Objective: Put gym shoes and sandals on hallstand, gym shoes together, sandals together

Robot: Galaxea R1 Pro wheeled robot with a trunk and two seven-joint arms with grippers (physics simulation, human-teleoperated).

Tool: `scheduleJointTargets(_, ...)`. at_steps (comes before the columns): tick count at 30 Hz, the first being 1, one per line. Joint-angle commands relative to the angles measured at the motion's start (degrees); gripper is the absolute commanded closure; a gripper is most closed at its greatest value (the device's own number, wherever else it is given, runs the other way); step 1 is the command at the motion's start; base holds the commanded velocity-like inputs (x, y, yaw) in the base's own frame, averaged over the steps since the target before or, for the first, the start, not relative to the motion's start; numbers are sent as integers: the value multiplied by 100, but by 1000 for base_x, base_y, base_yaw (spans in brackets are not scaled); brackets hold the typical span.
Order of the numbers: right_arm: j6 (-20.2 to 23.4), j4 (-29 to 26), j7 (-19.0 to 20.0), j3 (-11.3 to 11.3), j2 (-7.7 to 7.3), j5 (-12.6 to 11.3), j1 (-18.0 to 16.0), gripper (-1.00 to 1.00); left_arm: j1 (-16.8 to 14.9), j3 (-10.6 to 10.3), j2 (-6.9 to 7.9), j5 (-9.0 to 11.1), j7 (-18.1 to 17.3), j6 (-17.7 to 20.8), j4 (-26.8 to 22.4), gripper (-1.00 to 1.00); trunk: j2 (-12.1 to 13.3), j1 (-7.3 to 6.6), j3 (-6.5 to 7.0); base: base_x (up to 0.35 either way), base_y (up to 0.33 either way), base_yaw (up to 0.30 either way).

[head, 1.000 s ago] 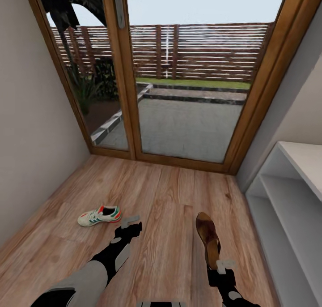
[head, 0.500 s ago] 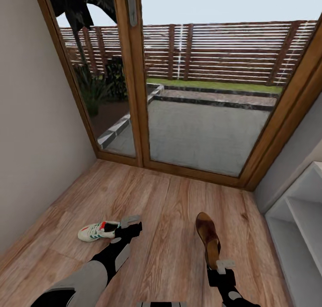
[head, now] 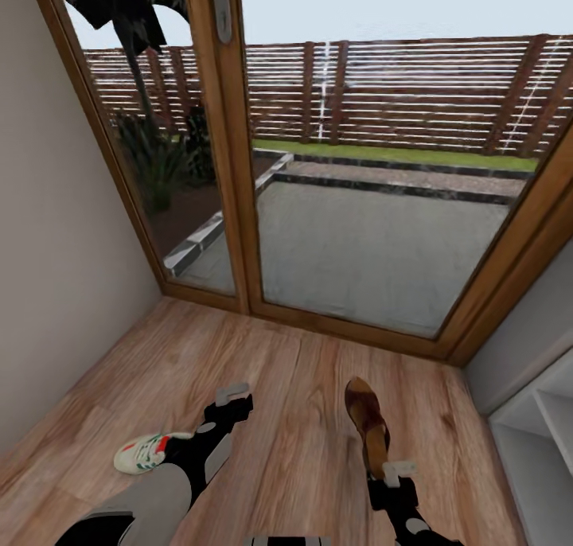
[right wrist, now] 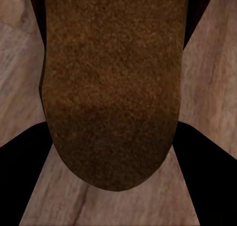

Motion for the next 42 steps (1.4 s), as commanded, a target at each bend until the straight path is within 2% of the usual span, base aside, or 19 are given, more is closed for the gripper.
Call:
scheduleJointTargets(1, -4, 3, -54, 72, 1, 132, -3, 100, -3, 25, -3, 35, -4, -25, 5, -100, -2, 2, -5, 347, -66, 2)
scheduleJointTargets(2, -3, 0, -54, 173, 1, 227, -3, 100, -3, 25, -3, 35, -4, -27, 6, -100, -2, 2, -5, 341, -53, 2)
scheduleJointTargets(3, -1, -24, -54, 897, 0, 805, -3, 100, -3, 25, -3, 35, -5, -41, 5, -100, -2, 2, -5, 192, -17, 1)
scheduleJointTargets(8, -3, -101, -54, 1311, 0, 1103, -3, 100, -3, 25, -3, 35, -84, -60, 2, -100, -2, 2, -5, 101, -9, 0)
scheduleJointTargets(12, -11, -211, -27, 1412, 0, 1176, -3, 100, -3, 31, -3, 35, -316, -66, -1, -100, -2, 2, -5, 27, -2, 0)
scheduleJointTargets(14, -14, -347, 152, 1441, 2, 1187, -3, 100, -3, 33, -3, 35, -412, -68, -1, -100, -2, 2, -5, 8, -1, 0)
scheduleJointTargets(19, -8, -429, 1068, 1454, 35, 1177, -3, 100, -3, 34, -3, 41, -462, -69, -2, -100, -2, 2, -5, 3, 0, 0)
scheduleJointTargets(23, -7, -447, 1417, 1453, 49, 1171, -3, 100, -3, 36, -3, 43, -472, -69, -2, -100, -2, 2, -5, 1, 0, 0)
scheduleJointTargets(29, -3, -456, 1593, 1452, 58, 1168, -3, 100, -3, 41, -2, 44, -477, -69, -2, -100, -2, 2, -5, 0, 0, 0)
scheduleJointTargets(42, -1, -458, 1649, 1444, 61, 1167, -3, 100, -3, 51, 13, 51, -471, -74, -42, -100, -2, 2, -5, 116, -119, 0)
